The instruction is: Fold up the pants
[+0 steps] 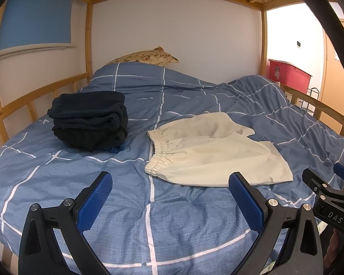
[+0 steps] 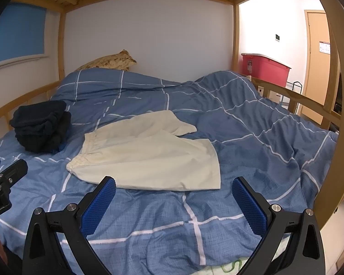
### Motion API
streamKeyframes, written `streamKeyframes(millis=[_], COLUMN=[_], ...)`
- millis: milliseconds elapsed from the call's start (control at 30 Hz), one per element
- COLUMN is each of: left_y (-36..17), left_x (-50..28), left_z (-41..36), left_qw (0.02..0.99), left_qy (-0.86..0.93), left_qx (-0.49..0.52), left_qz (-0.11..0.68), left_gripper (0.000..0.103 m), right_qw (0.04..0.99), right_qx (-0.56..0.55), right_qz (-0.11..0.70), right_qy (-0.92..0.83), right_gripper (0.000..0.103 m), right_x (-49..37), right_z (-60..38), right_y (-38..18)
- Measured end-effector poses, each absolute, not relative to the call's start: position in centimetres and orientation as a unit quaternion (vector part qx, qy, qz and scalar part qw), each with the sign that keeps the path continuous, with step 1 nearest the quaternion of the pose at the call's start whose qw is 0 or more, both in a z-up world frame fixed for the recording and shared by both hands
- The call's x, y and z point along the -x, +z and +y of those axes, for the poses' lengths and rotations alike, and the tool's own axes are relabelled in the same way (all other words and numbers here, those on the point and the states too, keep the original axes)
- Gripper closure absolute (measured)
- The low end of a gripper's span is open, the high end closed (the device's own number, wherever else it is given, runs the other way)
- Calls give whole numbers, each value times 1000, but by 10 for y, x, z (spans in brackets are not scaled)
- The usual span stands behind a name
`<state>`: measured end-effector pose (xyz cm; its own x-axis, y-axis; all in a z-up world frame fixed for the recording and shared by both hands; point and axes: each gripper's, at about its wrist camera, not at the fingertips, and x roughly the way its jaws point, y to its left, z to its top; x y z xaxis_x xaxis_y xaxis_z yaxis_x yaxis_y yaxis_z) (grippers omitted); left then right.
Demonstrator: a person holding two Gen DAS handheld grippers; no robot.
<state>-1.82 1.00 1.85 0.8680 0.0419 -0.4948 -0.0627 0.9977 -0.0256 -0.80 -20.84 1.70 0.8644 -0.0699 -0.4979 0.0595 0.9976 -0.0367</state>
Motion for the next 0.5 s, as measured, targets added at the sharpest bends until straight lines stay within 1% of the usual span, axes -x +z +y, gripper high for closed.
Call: streamKeyframes(millis=[500], left_y=[18], left_x=[19], left_z=[11], left_qw=[966], left_qy=[27], left_qx=[20], left_qz=[257], left_gripper=[0], right_qw=[965], right_qx=[12], right_qz=[259], right_qy=[-32], right_gripper=[0], right_x=[8], right_z=[-208], right_y=[16])
